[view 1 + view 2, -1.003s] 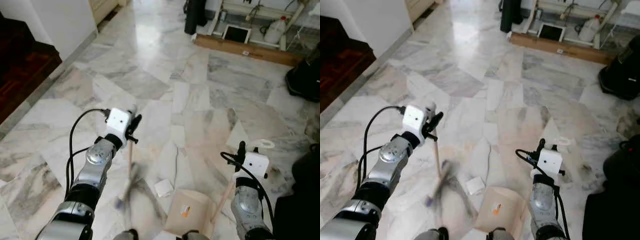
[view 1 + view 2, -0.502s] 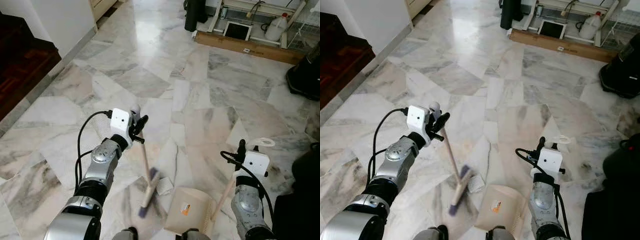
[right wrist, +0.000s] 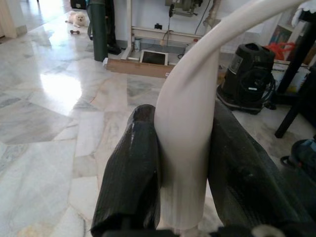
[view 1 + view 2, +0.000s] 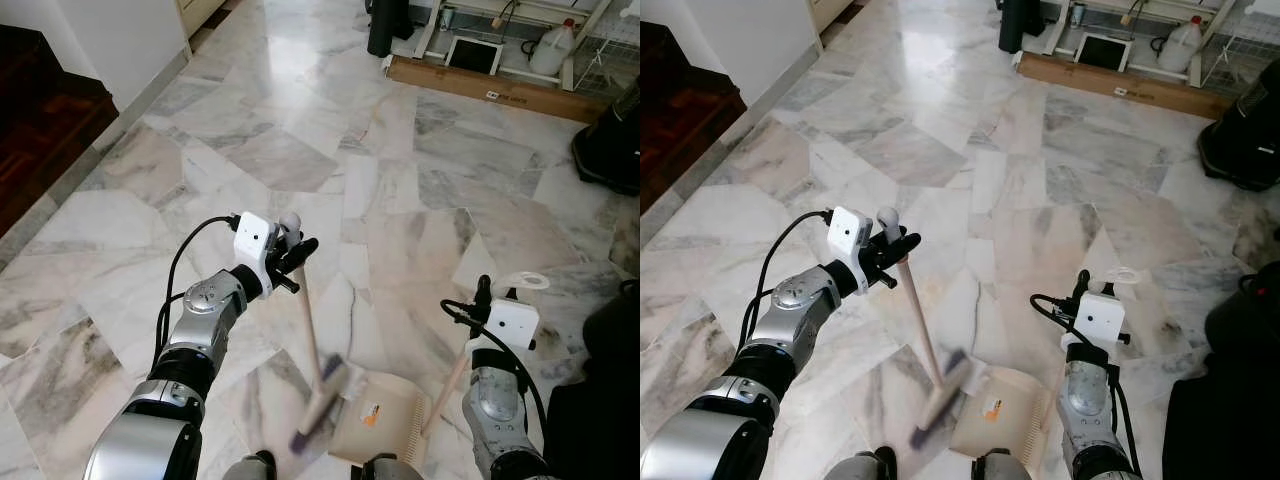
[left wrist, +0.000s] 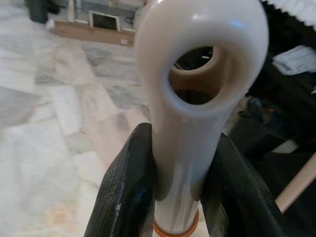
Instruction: Sweep floor
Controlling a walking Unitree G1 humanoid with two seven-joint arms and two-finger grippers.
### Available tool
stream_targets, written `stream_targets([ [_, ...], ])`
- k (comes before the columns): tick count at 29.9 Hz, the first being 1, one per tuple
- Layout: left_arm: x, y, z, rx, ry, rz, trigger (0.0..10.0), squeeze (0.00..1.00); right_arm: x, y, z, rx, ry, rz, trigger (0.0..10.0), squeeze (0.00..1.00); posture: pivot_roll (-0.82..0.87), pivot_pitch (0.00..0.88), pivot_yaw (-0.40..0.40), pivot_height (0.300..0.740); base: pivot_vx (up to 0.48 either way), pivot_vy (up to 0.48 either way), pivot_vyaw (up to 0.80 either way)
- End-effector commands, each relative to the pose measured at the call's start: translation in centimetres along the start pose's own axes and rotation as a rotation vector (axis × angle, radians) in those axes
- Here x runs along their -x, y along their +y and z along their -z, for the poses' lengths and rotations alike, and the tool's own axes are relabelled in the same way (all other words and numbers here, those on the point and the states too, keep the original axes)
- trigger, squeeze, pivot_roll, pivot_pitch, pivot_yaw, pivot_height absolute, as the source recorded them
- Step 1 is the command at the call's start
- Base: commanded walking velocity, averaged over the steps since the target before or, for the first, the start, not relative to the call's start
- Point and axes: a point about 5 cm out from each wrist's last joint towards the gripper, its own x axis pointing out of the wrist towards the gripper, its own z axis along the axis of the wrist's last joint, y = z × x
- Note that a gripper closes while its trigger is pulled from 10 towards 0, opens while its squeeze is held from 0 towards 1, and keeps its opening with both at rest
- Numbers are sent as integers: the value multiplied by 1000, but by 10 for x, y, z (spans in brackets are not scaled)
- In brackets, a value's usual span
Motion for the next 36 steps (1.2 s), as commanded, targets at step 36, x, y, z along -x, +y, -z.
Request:
stream_targets([
  [36,18,10,-107,-253,-333,-215,10000,0,-34,-20,-21,-165,-7,117,10000,0,155,88,-16,740,0,0,0],
])
